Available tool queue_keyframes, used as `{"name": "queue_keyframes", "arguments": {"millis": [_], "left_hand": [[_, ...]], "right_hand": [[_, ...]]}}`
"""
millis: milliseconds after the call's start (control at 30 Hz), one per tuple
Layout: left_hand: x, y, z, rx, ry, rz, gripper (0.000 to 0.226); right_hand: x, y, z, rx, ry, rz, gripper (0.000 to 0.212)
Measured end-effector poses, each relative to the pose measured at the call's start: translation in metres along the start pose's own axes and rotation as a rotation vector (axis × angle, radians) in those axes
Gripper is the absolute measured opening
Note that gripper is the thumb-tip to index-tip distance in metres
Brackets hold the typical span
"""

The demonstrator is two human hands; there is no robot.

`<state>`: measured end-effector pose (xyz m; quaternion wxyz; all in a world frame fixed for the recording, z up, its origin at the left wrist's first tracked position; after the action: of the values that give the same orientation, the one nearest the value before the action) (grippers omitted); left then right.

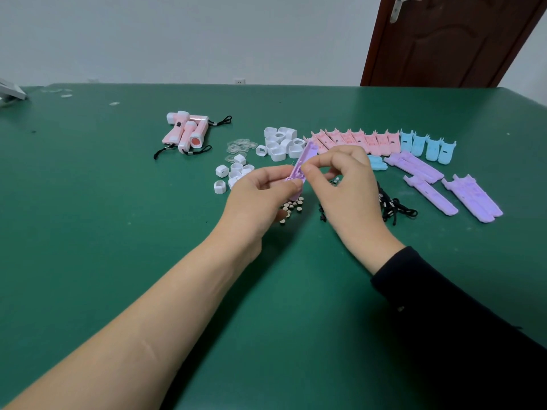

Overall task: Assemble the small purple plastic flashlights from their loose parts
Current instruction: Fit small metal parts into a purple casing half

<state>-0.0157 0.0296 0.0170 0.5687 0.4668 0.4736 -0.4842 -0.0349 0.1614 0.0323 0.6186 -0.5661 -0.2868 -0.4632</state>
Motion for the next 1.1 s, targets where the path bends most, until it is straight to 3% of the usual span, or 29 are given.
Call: {"name": "queue_keyframes", "arguments": {"millis": [633,1100], "left_hand": [[0.0008,0.0,-0.0016,0.012,-0.005,-0.004,0.025],[0.0001,0.0015,-0.0027,0.001,-0.02,-0.005,0.025]], "right_hand": [[-0.0018,0.0005,-0.0004,0.001,0.083,0.033,0.003],[0.001,0.0015,-0.0028,0.031,0.192,0.034,0.01]]}}
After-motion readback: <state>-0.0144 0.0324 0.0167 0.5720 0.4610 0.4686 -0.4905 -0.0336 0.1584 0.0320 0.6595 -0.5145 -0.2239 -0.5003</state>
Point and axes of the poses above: each hand's wrist, its own y-axis away from the middle knuckle, its own z-axis out of the back of the hand, x = y × z, the point moved 3 cm from there along -y, towards the middle knuckle, and after that the axes turned 11 degrees about -y, right-handed, at the moved point
